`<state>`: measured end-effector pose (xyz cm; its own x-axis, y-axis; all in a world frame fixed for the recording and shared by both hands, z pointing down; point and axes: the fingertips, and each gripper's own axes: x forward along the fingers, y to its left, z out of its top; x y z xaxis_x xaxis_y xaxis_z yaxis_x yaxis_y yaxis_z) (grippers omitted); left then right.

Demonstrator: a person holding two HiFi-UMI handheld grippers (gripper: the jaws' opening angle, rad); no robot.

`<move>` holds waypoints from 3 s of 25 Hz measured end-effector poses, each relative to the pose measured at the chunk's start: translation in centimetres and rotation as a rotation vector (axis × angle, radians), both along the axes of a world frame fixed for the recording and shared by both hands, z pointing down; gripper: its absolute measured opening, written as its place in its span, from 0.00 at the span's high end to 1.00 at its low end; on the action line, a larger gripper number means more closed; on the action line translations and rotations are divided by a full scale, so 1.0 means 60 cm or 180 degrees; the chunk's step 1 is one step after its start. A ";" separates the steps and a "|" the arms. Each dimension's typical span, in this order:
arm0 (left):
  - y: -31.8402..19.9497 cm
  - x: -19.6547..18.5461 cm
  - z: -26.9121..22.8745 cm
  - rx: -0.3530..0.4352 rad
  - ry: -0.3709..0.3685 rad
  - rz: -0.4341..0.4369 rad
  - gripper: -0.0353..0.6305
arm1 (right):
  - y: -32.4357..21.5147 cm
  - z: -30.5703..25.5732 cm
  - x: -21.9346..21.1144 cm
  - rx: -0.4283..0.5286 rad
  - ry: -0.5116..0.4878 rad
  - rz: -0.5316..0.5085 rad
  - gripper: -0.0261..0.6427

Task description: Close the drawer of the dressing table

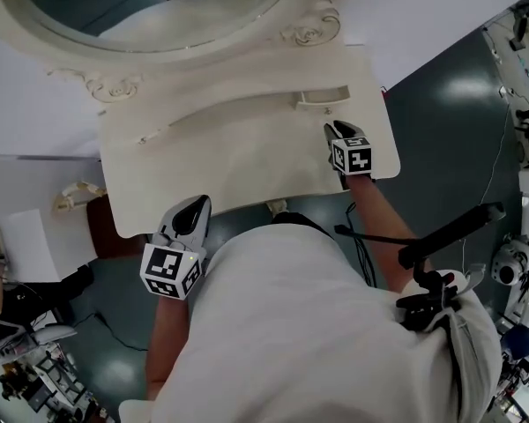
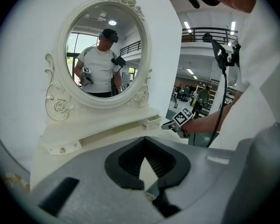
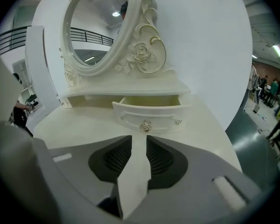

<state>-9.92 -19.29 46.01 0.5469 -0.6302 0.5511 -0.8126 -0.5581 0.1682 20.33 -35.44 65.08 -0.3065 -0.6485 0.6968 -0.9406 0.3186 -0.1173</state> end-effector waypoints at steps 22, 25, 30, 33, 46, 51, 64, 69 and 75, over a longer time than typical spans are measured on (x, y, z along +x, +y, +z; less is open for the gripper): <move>-0.064 0.038 0.011 -0.0138 -0.0095 -0.0183 0.94 | -0.085 0.026 0.001 -0.0064 -0.0141 -0.0138 0.82; -0.068 0.039 0.014 -0.0158 -0.0101 -0.0180 0.94 | -0.095 0.026 0.001 -0.0068 -0.0142 -0.0146 0.82; -0.081 0.037 0.010 -0.0152 -0.0117 -0.0180 0.94 | -0.118 0.025 0.002 -0.0056 -0.0138 -0.0136 0.82; -0.084 0.028 0.013 -0.0172 -0.0122 -0.0211 0.94 | -0.131 0.027 -0.001 -0.0051 -0.0142 -0.0130 0.82; -0.089 0.022 0.021 -0.0205 -0.0135 -0.0288 0.94 | -0.166 0.025 -0.004 0.0008 -0.0161 -0.0172 0.82; -0.091 0.020 0.019 -0.0222 -0.0147 -0.0286 0.94 | -0.168 0.024 -0.007 -0.0020 -0.0187 -0.0187 0.82; -0.086 0.019 0.014 -0.0215 -0.0174 -0.0292 0.94 | -0.173 0.025 -0.010 -0.0034 -0.0228 -0.0173 0.81; -0.081 0.018 0.013 -0.0218 -0.0164 -0.0310 0.94 | -0.177 0.027 -0.006 -0.0046 -0.0238 -0.0146 0.81; -0.061 0.012 0.006 -0.0201 -0.0152 -0.0332 0.94 | -0.172 0.023 -0.005 -0.0042 -0.0213 -0.0131 0.81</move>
